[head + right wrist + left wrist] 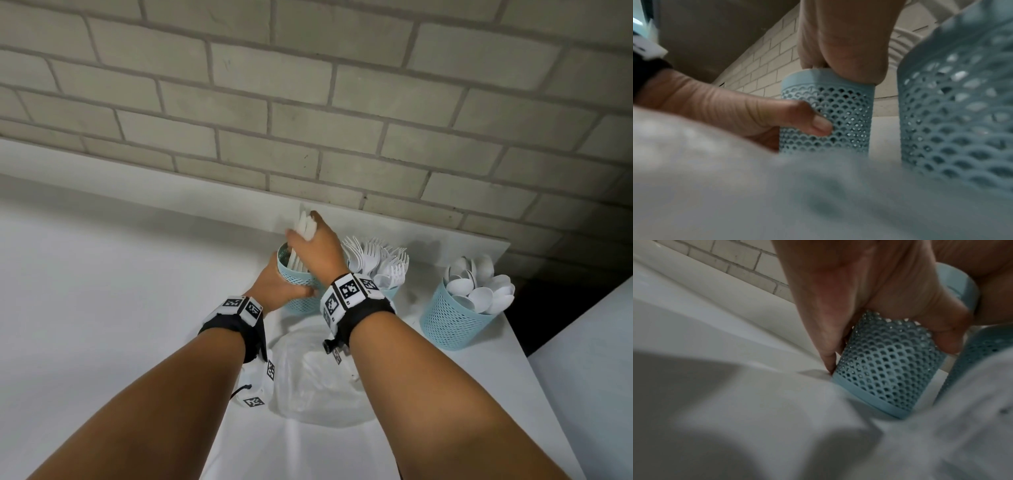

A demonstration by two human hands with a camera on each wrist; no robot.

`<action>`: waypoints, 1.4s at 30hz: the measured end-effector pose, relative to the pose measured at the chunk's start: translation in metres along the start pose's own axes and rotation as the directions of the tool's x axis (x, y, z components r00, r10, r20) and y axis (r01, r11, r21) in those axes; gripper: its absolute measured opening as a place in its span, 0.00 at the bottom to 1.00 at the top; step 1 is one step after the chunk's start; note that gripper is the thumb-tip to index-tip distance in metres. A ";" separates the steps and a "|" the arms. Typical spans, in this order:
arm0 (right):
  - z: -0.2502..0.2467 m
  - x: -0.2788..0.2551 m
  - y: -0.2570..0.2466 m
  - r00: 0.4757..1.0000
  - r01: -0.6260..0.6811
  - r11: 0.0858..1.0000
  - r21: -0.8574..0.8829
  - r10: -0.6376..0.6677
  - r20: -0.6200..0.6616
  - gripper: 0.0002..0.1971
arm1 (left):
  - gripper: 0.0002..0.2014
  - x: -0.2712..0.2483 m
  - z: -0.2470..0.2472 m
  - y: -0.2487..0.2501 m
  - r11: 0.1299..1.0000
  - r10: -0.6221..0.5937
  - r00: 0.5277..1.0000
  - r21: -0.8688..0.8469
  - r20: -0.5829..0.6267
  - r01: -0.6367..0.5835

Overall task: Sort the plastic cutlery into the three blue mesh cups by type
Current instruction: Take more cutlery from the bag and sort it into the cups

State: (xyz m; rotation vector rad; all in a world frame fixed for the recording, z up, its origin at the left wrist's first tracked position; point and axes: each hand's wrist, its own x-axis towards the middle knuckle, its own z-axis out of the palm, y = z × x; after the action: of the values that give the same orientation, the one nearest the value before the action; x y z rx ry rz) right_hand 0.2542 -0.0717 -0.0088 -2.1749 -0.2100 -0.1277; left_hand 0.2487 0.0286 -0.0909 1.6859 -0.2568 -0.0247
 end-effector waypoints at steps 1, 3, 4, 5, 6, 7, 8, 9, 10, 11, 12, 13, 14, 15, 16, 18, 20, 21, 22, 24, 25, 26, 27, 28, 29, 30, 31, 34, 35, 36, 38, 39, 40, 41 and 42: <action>-0.002 0.000 0.000 0.999 -0.018 0.997 0.068 0.021 -0.034 0.26 | 0.41 0.000 0.000 0.000 1.000 0.009 1.000 0.009 -0.007 -0.008; -0.001 0.000 0.002 0.998 -0.010 0.992 0.128 0.019 -0.068 0.19 | 0.40 0.001 0.000 0.001 0.999 0.027 1.000 0.019 -0.012 -0.026; 0.000 0.000 0.001 0.995 0.008 0.989 0.147 0.007 -0.096 0.14 | 0.39 0.000 0.000 0.001 0.999 0.031 0.999 0.023 -0.016 -0.031; 0.002 -0.001 0.001 0.990 0.030 0.987 0.155 -0.008 -0.137 0.12 | 0.39 0.000 0.000 0.001 0.999 0.033 0.999 0.023 -0.017 -0.032; 0.004 -0.001 0.002 0.981 0.060 0.988 0.143 -0.032 -0.193 0.14 | 0.39 0.000 0.000 0.000 0.999 0.033 0.999 0.017 -0.021 -0.033; 0.005 -0.001 0.003 0.968 0.086 0.989 0.116 -0.055 -0.245 0.16 | 0.40 0.001 0.000 -0.001 0.999 0.030 0.999 0.010 -0.019 -0.030; 0.005 0.001 0.004 0.959 0.095 0.992 0.083 -0.068 -0.275 0.21 | 0.41 0.001 0.000 -0.001 1.000 0.021 1.000 0.002 -0.018 -0.021; 0.005 0.002 0.004 0.963 0.074 0.996 0.051 -0.059 -0.263 0.29 | 0.41 0.001 0.000 -0.001 1.000 0.010 1.000 -0.003 -0.009 -0.010; 0.004 0.004 0.003 0.978 0.033 0.999 0.034 -0.025 -0.206 0.39 | 0.40 0.001 0.001 -0.001 1.000 0.008 1.000 -0.009 0.001 -0.008; 0.004 0.005 0.002 0.992 -0.019 1.000 0.012 0.020 -0.128 0.48 | 0.39 0.001 0.001 0.000 1.000 0.009 1.000 -0.017 0.010 -0.009; 0.004 0.006 0.001 0.997 -0.059 0.997 -0.053 0.057 -0.052 0.53 | 0.39 0.001 0.001 0.001 1.000 0.012 1.000 -0.026 0.015 -0.012; 0.004 0.007 0.000 0.998 -0.066 0.988 -0.139 0.067 0.007 0.52 | 0.41 0.000 0.001 0.002 0.999 0.010 1.000 -0.036 0.013 -0.009; 0.005 0.007 0.000 0.997 -0.041 0.977 -0.207 0.052 0.050 0.45 | 0.44 0.000 0.001 0.002 0.999 0.001 1.000 -0.044 0.008 -0.001; 0.005 0.007 0.001 0.997 -0.003 0.969 -0.249 0.023 0.075 0.34 | 0.46 -0.001 0.001 0.001 0.999 -0.001 1.000 -0.051 0.003 0.001; 0.005 0.007 0.001 0.997 0.016 0.968 -0.250 0.003 0.076 0.24 | 0.48 -0.001 0.000 -0.001 0.999 -0.008 1.000 -0.049 -0.008 0.008; 0.005 0.006 0.001 0.999 0.012 0.976 -0.219 -0.001 0.051 0.18 | 0.48 -0.001 0.000 -0.002 0.999 -0.012 1.000 -0.036 -0.019 0.012; 0.005 0.006 -0.001 0.996 0.030 0.963 -0.268 -0.006 0.090 0.18 | 0.44 0.001 -0.001 -0.005 1.000 -0.012 1.000 -0.017 0.002 0.012; 0.004 0.006 -0.002 0.992 0.044 0.956 -0.291 -0.007 0.127 0.16 | 0.41 0.003 -0.001 -0.006 1.000 -0.019 1.000 -0.001 0.014 0.019; 0.003 0.005 -0.003 0.990 0.049 0.958 -0.283 -0.008 0.144 0.14 | 0.39 0.004 -0.002 -0.009 1.000 -0.027 1.000 0.014 0.015 0.027; 0.002 0.004 -0.001 0.997 0.022 0.989 -0.147 -0.011 0.072 0.10 | 0.44 0.007 -0.004 -0.015 0.999 -0.042 0.999 0.034 -0.013 0.042; 0.002 0.004 0.000 1.000 -0.002 0.999 -0.048 0.001 -0.010 0.09 | 0.48 0.008 -0.005 -0.017 0.998 -0.045 0.999 0.040 -0.025 0.046; 0.003 0.006 0.002 0.996 -0.019 0.999 0.046 0.023 -0.084 0.09 | 0.51 0.009 -0.006 -0.019 0.998 -0.043 0.999 0.048 -0.029 0.045; 0.003 0.007 0.002 0.990 -0.032 0.992 0.121 0.048 -0.132 0.10 | 0.52 0.009 -0.006 -0.018 0.997 -0.038 0.999 0.062 -0.031 0.040; 0.003 0.007 0.002 0.985 -0.042 0.981 0.187 0.072 -0.157 0.10 | 0.53 0.009 -0.005 -0.018 0.997 -0.026 0.999 0.073 -0.031 0.028; 0.002 0.008 0.001 0.982 -0.051 0.970 0.238 0.092 -0.167 0.09 | 0.52 0.009 -0.004 -0.017 0.997 -0.013 0.999 0.082 -0.032 0.015; 0.002 0.008 0.001 0.980 -0.050 0.966 0.254 0.097 -0.175 0.10 | 0.51 0.010 -0.004 -0.017 0.997 -0.002 1.000 0.083 -0.031 0.004; 0.001 0.006 0.001 0.979 -0.046 0.970 0.240 0.091 -0.181 0.13 | 0.52 0.011 -0.004 -0.018 0.997 -0.001 0.999 0.081 -0.034 0.004; 0.000 0.003 0.001 0.979 -0.061 0.970 0.234 0.104 -0.176 0.26 | 0.53 0.012 -0.005 -0.023 0.998 -0.023 0.999 0.063 -0.044 0.025; 0.000 0.004 0.000 0.978 -0.078 0.968 0.238 0.121 -0.169 0.32 | 0.53 0.013 -0.005 -0.026 0.998 -0.026 0.999 0.060 -0.043 0.028; -0.001 0.004 -0.001 0.977 -0.099 0.970 0.223 0.137 -0.161 0.37 | 0.52 0.012 -0.005 -0.025 0.998 -0.031 0.999 0.059 -0.039 0.033; -0.002 0.006 -0.004 0.983 -0.138 0.983 0.121 0.151 -0.108 0.41 | 0.50 0.012 -0.005 -0.023 0.998 -0.028 0.999 0.053 -0.042 0.030; -0.003 0.007 -0.004 0.987 -0.143 0.988 0.056 0.147 -0.068 0.39 | 0.49 0.013 -0.004 -0.023 0.998 -0.024 0.999 0.051 -0.039 0.026; -0.003 0.008 -0.003 0.989 -0.139 0.990 0.004 0.139 -0.042 0.36 | 0.48 0.013 -0.004 -0.023 0.999 -0.018 0.999 0.050 -0.038 0.020; -0.004 0.008 -0.003 0.990 -0.139 0.990 -0.016 0.138 -0.040 0.34 | 0.48 0.014 -0.004 -0.024 0.999 -0.011 0.999 0.048 -0.035 0.013; -0.004 0.008 -0.003 0.988 -0.143 0.990 -0.010 0.142 -0.053 0.33 | 0.50 0.014 -0.004 -0.026 0.999 -0.018 0.999 0.045 -0.034 0.020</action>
State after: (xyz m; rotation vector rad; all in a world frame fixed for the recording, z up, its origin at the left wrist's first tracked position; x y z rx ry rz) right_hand 0.2614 -0.0723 -0.0026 -2.1896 -0.0239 -0.1045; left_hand 0.2670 0.0329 -0.1136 1.7319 -0.2178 -0.0049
